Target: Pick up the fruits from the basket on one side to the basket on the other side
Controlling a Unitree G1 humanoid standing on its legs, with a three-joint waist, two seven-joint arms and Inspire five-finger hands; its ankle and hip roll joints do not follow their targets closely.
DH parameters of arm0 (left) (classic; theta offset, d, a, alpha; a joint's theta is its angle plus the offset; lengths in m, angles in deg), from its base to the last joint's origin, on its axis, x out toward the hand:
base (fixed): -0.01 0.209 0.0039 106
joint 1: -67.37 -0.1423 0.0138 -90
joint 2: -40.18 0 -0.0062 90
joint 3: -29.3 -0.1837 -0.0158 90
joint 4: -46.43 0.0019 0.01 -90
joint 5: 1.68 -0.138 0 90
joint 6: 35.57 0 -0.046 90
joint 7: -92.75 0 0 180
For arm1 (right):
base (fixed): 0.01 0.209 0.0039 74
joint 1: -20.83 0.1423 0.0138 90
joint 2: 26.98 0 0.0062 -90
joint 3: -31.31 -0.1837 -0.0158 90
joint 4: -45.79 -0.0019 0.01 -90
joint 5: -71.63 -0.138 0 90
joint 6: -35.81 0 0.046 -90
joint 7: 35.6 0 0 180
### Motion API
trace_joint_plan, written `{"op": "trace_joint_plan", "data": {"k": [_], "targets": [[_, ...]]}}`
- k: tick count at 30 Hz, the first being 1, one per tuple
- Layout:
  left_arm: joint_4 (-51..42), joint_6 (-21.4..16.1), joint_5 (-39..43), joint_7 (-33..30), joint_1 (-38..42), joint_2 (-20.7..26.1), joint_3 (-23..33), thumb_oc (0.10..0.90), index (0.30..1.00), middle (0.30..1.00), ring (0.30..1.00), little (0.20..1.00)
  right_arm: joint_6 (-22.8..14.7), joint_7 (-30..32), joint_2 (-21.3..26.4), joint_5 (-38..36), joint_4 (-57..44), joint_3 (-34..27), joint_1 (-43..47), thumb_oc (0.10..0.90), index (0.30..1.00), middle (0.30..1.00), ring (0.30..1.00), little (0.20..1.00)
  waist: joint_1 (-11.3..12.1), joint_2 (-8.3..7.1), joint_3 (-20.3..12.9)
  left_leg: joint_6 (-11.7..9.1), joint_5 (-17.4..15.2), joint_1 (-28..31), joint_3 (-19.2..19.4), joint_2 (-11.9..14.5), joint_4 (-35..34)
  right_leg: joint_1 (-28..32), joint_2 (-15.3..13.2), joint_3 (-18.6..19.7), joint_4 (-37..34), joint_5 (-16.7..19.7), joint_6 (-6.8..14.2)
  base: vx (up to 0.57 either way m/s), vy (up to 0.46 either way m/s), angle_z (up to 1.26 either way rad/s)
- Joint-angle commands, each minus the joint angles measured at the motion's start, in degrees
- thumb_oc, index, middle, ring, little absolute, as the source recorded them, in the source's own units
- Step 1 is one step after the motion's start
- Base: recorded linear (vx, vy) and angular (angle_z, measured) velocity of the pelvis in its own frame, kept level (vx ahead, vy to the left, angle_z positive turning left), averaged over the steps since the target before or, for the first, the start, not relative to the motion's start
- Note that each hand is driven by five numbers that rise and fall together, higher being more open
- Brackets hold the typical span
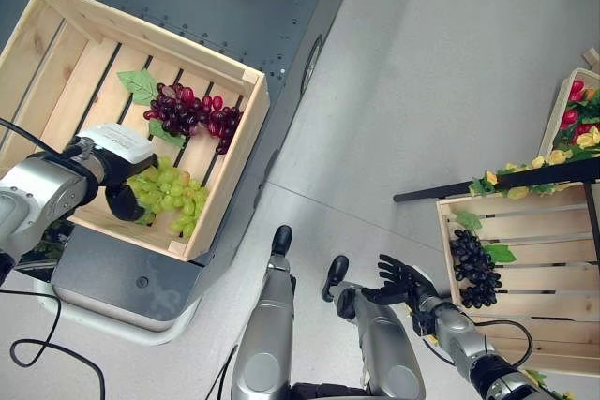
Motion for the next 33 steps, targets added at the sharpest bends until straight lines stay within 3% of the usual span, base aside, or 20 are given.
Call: {"op": "trace_joint_plan", "data": {"k": [1, 9, 18, 25, 29, 33], "targets": [[3.99, 7.46, -7.05, -3.32, 2.60, 2.60, 3.42, 0.800, 0.900, 0.900, 0.900, 0.900, -1.71, -1.42, 2.34, -2.89, -0.86, -0.50, -2.30, 0.800, 0.900, 0.900, 0.900, 0.900, 0.81, 1.12, -0.60, 1.16, -5.47, -1.01, 5.39, -3.25, 3.69, 4.85, 1.56, -1.92, -4.64, 2.98, 0.90, 0.00, 0.000, 0.00], [11.14, 13.35, -15.51, -11.84, 1.22, -4.40, 3.15, 0.800, 0.900, 0.900, 0.900, 0.900, -1.77, -0.35, 1.15, -3.44, -0.38, 0.70, -1.01, 0.800, 0.900, 0.900, 0.900, 0.900, 0.73, -0.31, -0.60, 1.51, -5.56, -0.42, 4.83, -3.15, 3.18, 5.11, 2.05, -1.42, -5.16, 3.39, 0.76, 0.00, -0.004, 0.00], [14.90, 18.34, -13.29, -19.09, -2.43, -11.37, 4.74, 0.800, 0.900, 0.900, 0.900, 0.900, -1.14, 1.00, 0.85, -1.91, -1.21, 1.50, -0.25, 0.800, 0.900, 0.900, 0.900, 0.900, 0.10, -0.54, -0.60, 1.77, -5.52, 0.38, 4.77, -3.17, 2.64, 4.92, 2.27, -0.44, -4.91, 3.20, 0.53, 0.00, 0.018, -0.01], [15.52, 28.04, -5.59, -27.42, -6.53, -13.05, 10.19, 0.800, 0.900, 0.900, 0.900, 0.900, -0.36, 2.13, 1.43, -1.48, -2.86, 1.48, -1.07, 0.800, 0.900, 0.900, 0.900, 0.900, -0.02, 0.04, -0.60, 1.80, -5.37, 0.20, 4.74, -3.43, 2.59, 4.35, 2.15, -0.15, -4.57, 2.84, 0.20, 0.00, 0.010, 0.00], [13.32, 29.13, -4.37, -30.36, -10.34, -12.67, 15.36, 0.800, 0.900, 0.900, 0.900, 0.900, 0.23, 2.88, 1.27, -1.16, -4.36, 1.07, -1.72, 0.800, 0.900, 0.900, 0.900, 0.900, 0.58, 0.48, -0.60, 1.73, -5.08, -0.14, 4.51, -3.54, 2.41, 3.88, 1.95, -0.38, -4.29, 2.76, 0.12, 0.00, 0.000, 0.00], [10.59, 27.32, -4.58, -31.63, -12.65, -12.25, 18.08, 0.800, 0.900, 0.900, 0.900, 0.900, 0.87, 3.63, 1.22, -1.61, -5.26, 0.66, -1.81, 0.800, 0.900, 0.900, 0.900, 0.900, 1.14, 0.79, -0.60, 1.86, -5.07, -0.25, 4.17, -3.67, 2.03, 3.62, 1.81, -0.98, -4.10, 2.52, -0.05, 0.00, 0.000, 0.00]]}}
